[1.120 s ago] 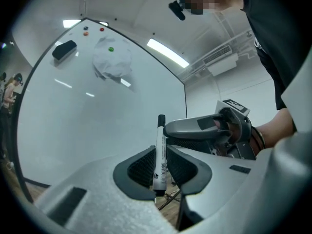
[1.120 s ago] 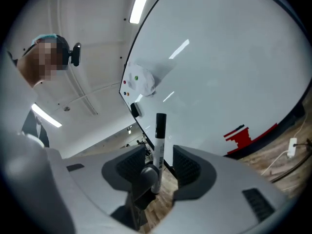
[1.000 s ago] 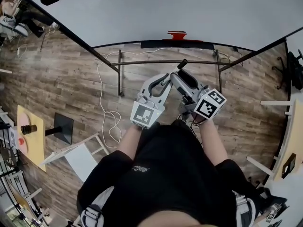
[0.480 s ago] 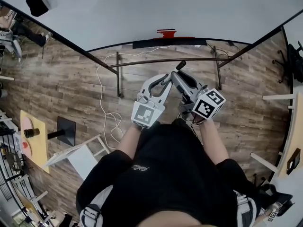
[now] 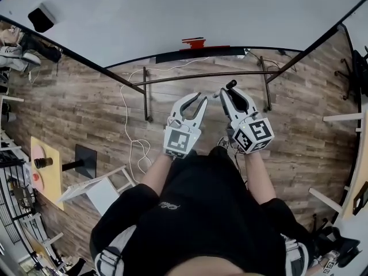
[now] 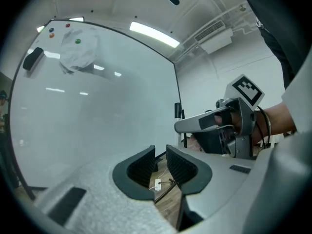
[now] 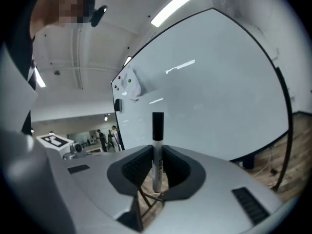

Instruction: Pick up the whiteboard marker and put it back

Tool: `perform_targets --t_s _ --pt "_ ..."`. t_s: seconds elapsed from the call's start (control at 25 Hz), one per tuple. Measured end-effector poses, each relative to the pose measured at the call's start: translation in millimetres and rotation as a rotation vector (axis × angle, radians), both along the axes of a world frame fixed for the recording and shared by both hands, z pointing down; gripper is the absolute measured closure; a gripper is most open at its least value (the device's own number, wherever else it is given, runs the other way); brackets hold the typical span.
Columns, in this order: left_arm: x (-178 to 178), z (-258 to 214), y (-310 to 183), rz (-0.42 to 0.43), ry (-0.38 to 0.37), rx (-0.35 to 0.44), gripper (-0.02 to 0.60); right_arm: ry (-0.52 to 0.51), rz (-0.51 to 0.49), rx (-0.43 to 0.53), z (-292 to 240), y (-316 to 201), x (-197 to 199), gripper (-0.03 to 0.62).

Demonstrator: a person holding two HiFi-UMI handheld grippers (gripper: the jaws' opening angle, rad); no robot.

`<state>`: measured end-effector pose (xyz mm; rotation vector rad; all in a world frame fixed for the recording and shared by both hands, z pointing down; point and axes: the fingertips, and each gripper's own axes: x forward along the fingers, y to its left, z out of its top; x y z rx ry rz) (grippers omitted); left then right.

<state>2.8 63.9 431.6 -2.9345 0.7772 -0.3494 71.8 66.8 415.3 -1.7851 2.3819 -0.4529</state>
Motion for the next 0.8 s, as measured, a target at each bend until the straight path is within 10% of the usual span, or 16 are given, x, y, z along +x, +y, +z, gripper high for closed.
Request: perform_targets --t_s 0.52,0.8 --pt "60 33 10 -0.187 -0.014 -0.138 0.573 0.599 0.015 -0.062 33 28 81 0.538" --pt "63 48 18 -0.285 -0.044 -0.161 0.575 0.703 -0.051 -0.058 51 28 97 0.537"
